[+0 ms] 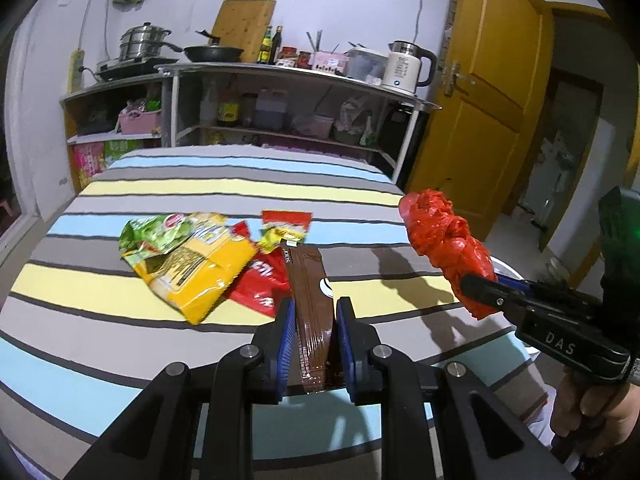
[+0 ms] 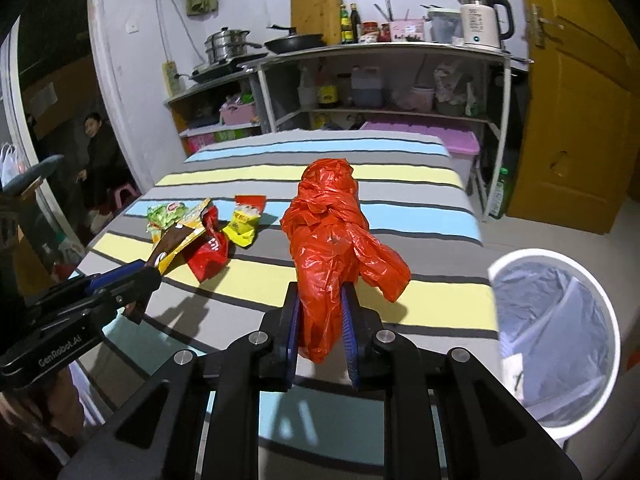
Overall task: Collect trash
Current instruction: 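Carry the red bag and brown wrapper over the bin and open both tools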
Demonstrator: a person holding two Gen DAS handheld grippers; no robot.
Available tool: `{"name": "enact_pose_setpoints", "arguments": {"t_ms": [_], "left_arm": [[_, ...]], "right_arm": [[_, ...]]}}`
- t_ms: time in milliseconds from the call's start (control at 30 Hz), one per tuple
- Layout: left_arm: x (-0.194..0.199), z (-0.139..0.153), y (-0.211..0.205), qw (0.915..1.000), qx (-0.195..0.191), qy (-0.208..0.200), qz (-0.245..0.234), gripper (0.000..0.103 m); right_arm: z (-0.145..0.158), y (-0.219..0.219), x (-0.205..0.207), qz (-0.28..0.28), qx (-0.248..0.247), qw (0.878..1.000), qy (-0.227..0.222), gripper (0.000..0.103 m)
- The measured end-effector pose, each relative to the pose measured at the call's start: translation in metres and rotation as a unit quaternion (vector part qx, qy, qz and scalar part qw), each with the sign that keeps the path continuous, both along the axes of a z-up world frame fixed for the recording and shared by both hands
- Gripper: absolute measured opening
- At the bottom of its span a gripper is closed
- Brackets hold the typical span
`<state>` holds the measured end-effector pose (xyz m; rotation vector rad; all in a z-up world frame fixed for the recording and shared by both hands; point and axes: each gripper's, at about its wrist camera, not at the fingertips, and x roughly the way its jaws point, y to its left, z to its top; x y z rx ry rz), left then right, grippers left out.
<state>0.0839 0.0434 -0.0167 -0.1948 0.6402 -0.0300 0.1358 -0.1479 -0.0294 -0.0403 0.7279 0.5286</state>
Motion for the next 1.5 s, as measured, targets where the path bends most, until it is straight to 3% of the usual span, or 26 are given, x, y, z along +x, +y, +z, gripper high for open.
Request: {"name": "enact_pose_setpoints", "arguments": {"t_ms": [367,800,1167,1500], "left_arm": [[0.009,0.019,-0.040,0.9992,0.007,-0.015,-0.035,0.021],[0.047,0.037,-0.114,0.9930,0.003,-0.029,-0.115,0.021],[0.076,0.034,-0.183,0.9831,0.007,-0.023,-0.182,0.021],[0.093,0.018,-0.218,0.9772,0.004,-0.006,-0.212,0.021]], "right_arm": [[0.009,-0.048,-0.009,-0.040,0.017,0.999,-0.010,0.020],[0.013,-0.113,-0.012,-0.114,0.019,0.993,-0.015,0.020],[0.002,-0.168,-0.007,-0.175,0.023,0.984,-0.001,0.020],[-0.013,-0.194,0.004,-0.200,0.026,0.979,0.018,0.020]]}}
